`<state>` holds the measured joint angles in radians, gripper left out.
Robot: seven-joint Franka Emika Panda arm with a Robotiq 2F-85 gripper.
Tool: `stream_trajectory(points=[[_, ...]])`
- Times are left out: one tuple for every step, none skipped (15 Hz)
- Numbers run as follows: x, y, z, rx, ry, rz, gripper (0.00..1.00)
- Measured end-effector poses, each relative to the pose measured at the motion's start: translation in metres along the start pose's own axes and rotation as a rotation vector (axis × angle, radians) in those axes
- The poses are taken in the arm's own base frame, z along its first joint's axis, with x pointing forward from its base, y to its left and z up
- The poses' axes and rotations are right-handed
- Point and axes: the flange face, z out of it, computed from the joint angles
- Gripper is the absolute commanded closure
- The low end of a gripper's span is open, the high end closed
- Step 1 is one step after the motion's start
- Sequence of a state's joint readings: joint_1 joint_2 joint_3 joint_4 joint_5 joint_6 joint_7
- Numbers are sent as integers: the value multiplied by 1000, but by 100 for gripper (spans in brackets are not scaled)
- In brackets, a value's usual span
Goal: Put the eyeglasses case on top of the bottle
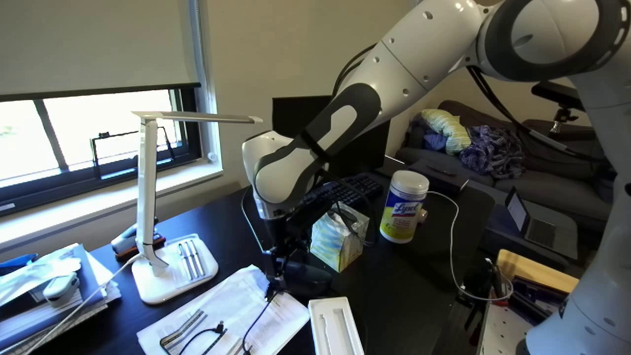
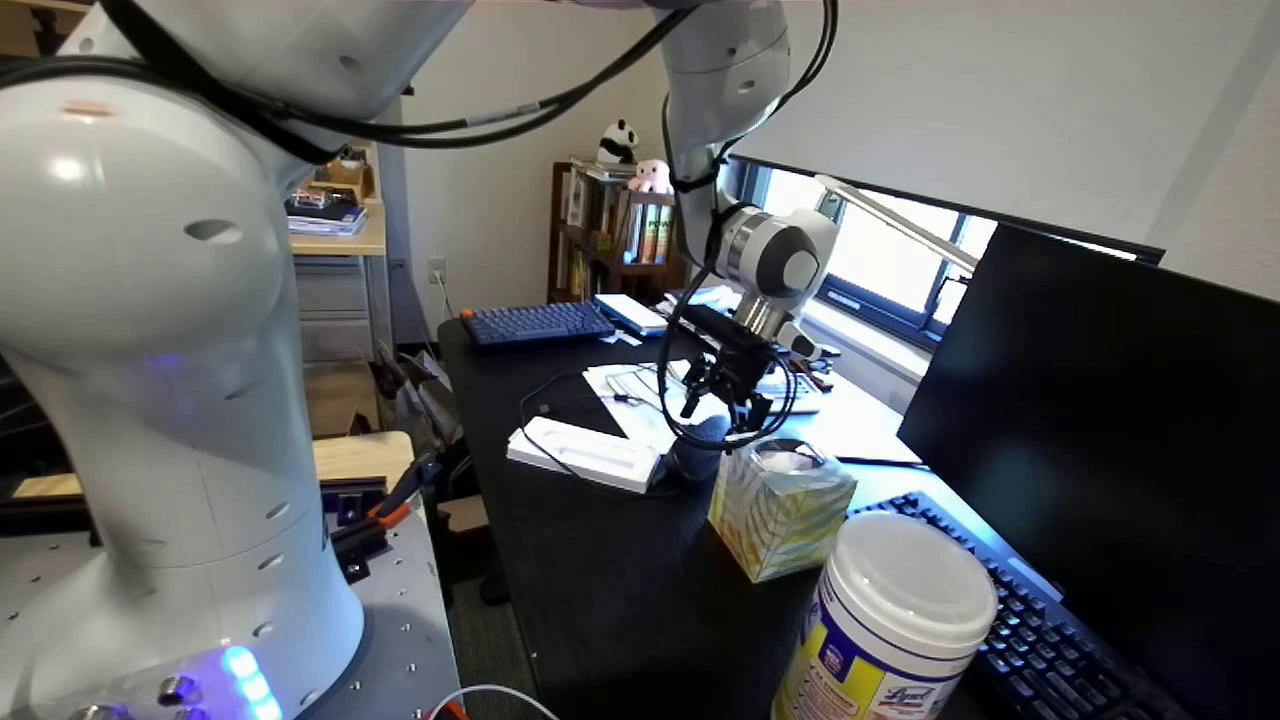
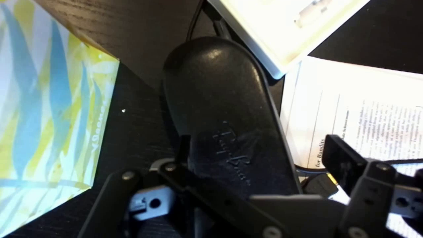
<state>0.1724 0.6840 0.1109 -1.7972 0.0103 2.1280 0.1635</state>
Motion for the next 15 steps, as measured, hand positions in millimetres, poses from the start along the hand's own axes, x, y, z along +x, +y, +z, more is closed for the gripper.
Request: stream_trajectory(points=[[0,1,-1,0,2,2,0],[0,2,-2,0,3,4,0],[0,3,-2,0,3,5,0],[0,4,-2,-1,3,7,0],[1,4,-2,-1,3,8,0],[1,5,-2,-1,3,10,0],[1,6,-2,0,3,12,0],[1,8,-2,0,3,15,0],[1,10,-2,0,3,19,0],[2,13,-2,-2,2,24,0],[2,16,-2,-3,2,29,0],[2,18,-2,-4,2,32,0],[2,19,-2,-4,1,33,0],[2,19,-2,-4,-2,33,0],[2,19,-1,-5,-5,33,0]])
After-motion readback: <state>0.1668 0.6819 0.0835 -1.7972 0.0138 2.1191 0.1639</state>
